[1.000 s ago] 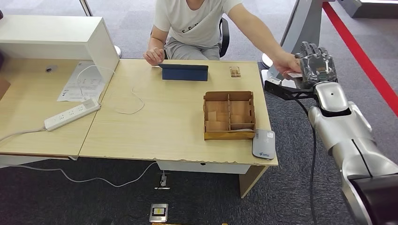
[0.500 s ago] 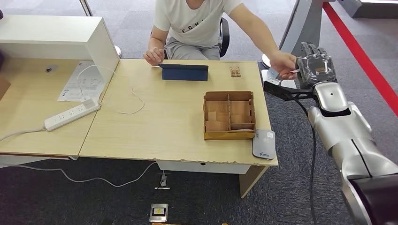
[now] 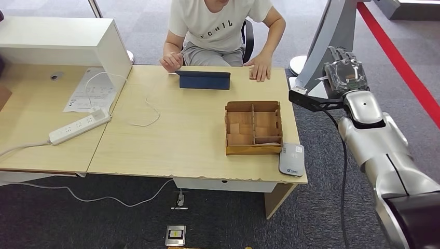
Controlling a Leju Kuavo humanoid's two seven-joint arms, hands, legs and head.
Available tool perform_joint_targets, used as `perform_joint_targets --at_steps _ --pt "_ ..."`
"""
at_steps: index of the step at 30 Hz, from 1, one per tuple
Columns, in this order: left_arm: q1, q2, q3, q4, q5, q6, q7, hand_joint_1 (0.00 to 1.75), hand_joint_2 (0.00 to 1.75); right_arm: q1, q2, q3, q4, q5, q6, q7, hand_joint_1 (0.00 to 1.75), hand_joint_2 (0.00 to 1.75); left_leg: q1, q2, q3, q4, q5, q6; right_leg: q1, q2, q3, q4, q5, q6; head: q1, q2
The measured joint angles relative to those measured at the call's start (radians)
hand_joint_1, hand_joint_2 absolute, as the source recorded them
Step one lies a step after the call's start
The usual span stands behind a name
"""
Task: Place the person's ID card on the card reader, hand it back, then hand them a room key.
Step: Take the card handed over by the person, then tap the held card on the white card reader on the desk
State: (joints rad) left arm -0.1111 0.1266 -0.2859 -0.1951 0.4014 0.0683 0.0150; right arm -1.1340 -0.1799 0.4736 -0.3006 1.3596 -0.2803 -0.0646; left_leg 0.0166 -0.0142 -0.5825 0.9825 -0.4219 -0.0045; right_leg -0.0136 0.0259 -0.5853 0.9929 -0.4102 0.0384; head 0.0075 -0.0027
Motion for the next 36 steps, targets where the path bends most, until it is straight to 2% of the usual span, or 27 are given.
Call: perform_joint_targets --at_steps 11,24,36 --pt "0.000 0.000 -0.015 0.001 0.005 0.002 0.003 0.00 0.00 0.052 -0.015 -0.011 -0.002 -0.090 -0.069 -0.093 1.75 1.75 0.000 0.000 0.000 0.000 0.000 0.000 0.000 0.000 0.000 0.000 0.000 0.000 0.000 0.000" --pt "0.000 0.013 -0.023 0.001 -0.001 -0.007 -0.002 0.00 0.00 0.167 -0.081 -0.031 -0.012 -0.157 -0.095 -0.135 1.75 1.75 0.000 0.000 0.000 0.000 0.000 0.000 0.000 0.000 0.000 0.000 0.000 0.000 0.000 0.000" --pt "0.000 0.025 -0.027 0.001 -0.013 -0.007 -0.008 0.00 0.00 0.222 -0.097 -0.032 -0.020 -0.184 -0.113 -0.160 1.75 1.75 0.000 0.000 0.000 0.000 0.000 0.000 0.000 0.000 0.000 0.000 0.000 0.000 0.000 0.000"
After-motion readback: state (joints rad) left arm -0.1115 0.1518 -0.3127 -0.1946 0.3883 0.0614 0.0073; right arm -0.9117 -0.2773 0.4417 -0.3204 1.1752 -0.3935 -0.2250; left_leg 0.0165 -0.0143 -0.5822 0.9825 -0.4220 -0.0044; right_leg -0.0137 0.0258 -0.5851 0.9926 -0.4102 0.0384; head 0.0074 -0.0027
